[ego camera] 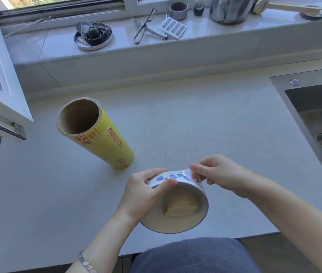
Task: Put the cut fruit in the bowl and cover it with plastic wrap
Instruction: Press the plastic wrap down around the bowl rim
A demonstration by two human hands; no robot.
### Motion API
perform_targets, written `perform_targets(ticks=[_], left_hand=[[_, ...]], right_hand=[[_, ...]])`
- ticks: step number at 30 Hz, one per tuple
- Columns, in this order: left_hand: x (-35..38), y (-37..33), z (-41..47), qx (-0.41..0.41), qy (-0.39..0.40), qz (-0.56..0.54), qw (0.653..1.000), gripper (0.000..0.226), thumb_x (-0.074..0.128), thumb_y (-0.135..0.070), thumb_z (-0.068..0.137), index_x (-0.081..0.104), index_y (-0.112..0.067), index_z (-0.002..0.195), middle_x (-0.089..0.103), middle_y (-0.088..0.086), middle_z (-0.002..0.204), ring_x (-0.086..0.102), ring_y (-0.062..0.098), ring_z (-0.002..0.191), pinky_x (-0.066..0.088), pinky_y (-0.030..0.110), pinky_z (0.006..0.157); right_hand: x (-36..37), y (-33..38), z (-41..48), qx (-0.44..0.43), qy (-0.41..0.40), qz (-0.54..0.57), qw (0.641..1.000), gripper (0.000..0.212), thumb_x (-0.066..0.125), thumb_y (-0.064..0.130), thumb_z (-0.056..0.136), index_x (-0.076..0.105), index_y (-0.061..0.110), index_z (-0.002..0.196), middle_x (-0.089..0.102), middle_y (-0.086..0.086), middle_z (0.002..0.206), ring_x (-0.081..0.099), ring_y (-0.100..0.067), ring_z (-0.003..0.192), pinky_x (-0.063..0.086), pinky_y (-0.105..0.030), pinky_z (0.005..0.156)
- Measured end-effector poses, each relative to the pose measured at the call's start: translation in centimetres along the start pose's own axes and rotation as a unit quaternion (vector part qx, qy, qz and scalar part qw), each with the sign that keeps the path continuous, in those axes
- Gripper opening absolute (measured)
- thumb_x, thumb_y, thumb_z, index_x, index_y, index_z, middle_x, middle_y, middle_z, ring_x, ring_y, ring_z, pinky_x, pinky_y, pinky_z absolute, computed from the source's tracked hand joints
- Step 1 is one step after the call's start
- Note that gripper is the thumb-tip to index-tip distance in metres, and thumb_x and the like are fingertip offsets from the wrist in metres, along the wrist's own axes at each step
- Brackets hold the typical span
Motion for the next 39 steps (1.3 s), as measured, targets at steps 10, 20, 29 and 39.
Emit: perform_targets(ticks=[10, 20, 29, 39], left_hand=[[0.6, -0.5, 0.3, 0.009, 0.039, 0.048, 0.998, 0.028, 0.064, -0.062, 0.046, 0.062, -0.046, 0.069, 0.062, -0.044, 0.071, 0.061, -0.015, 0.076, 0.045, 0.002, 0.068], [0.9, 0.8, -0.4, -0.026, 0.041, -0.048, 0.998, 0.016, 0.065, -0.053, 0.047, 0.07, -0.044, 0.059, 0.07, -0.029, 0.068, 0.064, -0.011, 0.069, 0.047, 0.006, 0.063], [1.0, 0.4, -0.6, 0.003, 0.033, -0.071, 0.997, 0.021, 0.067, -0.048, 0.049, 0.069, -0.041, 0.068, 0.071, -0.028, 0.068, 0.065, -0.009, 0.069, 0.048, 0.007, 0.064], [0.7, -0.6, -0.8, 0.042, 0.012, -0.071, 0.997, 0.015, 0.066, -0.046, 0.053, 0.069, -0.043, 0.068, 0.07, -0.029, 0.07, 0.065, -0.009, 0.07, 0.047, 0.006, 0.066]], right_hand=[[1.8, -2.2, 0.4, 0.165, 0.248, 0.091, 0.95, 0.039, 0.056, 0.054, 0.065, 0.067, 0.017, 0.058, 0.049, 0.001, 0.058, 0.045, -0.008, 0.056, 0.035, -0.013, 0.048], [4.0, -2.0, 2.1, -0.06, 0.125, 0.443, 0.886, 0.048, 0.082, 0.045, 0.048, 0.072, 0.006, 0.074, 0.075, 0.002, 0.095, 0.069, -0.012, 0.094, 0.057, -0.026, 0.077], [3.0, -3.3, 2.0, 0.029, -0.095, 0.419, 0.903, 0.016, 0.069, 0.009, 0.074, 0.068, 0.0, 0.06, 0.068, -0.009, 0.055, 0.062, -0.017, 0.045, 0.053, -0.023, 0.048], [3.2, -3.3, 2.1, 0.119, -0.022, 0.229, 0.966, 0.023, 0.074, 0.025, 0.073, 0.069, 0.005, 0.064, 0.066, -0.001, 0.047, 0.057, -0.009, 0.037, 0.044, -0.014, 0.04]])
Point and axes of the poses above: each hand's wrist, its own z-axis towards the middle knuckle, its own x-axis out of the palm, y = z × x, the point moved 8 cm from there along z, towards the middle knuckle
